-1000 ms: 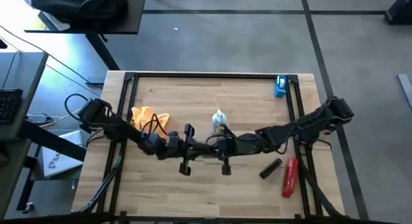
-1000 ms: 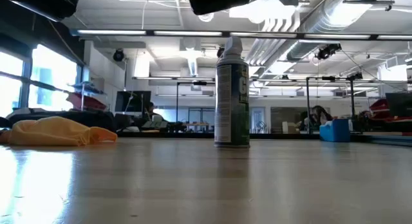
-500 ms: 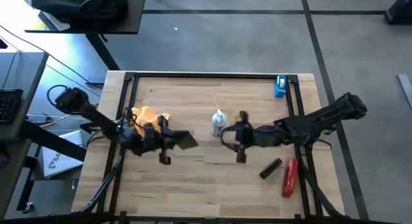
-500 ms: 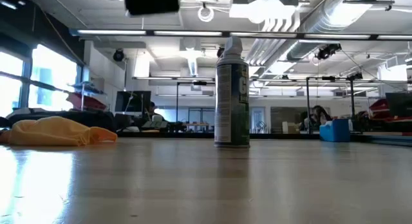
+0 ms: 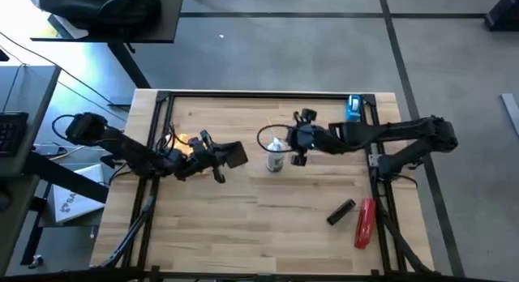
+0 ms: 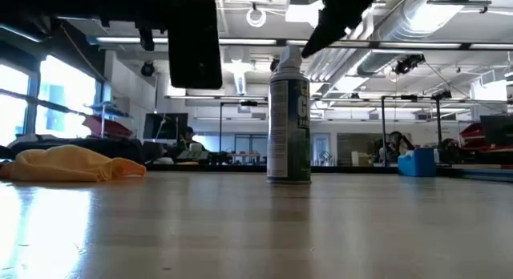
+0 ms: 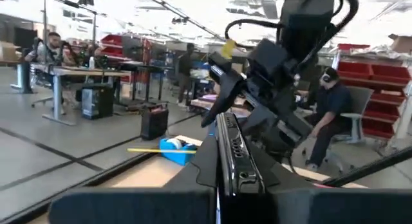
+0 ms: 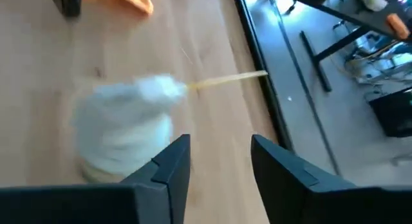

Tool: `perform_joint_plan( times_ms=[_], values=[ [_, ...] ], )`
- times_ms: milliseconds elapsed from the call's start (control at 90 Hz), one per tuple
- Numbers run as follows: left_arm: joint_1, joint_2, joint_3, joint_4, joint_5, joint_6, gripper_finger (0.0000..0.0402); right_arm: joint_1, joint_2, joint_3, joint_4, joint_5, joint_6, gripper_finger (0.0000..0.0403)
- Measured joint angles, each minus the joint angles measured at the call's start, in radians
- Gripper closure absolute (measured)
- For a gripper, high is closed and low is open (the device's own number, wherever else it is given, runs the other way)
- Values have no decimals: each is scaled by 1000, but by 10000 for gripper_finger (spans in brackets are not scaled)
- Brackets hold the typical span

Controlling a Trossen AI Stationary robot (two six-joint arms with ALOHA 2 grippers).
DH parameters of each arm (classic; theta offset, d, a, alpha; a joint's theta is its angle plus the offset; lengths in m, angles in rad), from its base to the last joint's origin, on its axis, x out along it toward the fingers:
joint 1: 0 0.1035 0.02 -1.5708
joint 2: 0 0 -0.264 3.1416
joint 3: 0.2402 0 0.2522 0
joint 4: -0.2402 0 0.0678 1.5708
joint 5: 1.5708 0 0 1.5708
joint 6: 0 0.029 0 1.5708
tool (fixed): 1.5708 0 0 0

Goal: Apply microfiber cloth
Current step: Spray the front of the cellphone using the white spray bottle

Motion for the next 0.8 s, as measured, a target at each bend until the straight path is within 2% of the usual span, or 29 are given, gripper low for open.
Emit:
perform_joint_plan(
  times_ms=[144, 278, 467, 667, 800],
  values=[
    [125, -27, 0, -65, 110, -56, 399, -88, 0, -27, 25, -139, -77, 299],
    [228, -46, 0, -99, 208, -72, 399, -126, 0, -130, 169, -290, -99, 324],
    [357, -70, 0, -123, 296, -67, 399, -116, 1, -273, 385, -355, -107, 361],
    [509, -26, 1, -151, 444, -146, 399, -110, 1, -368, 592, -515, -83, 389],
    [567, 0, 1, -143, 494, -152, 399, -122, 1, -412, 685, -523, -93, 396]
  ],
)
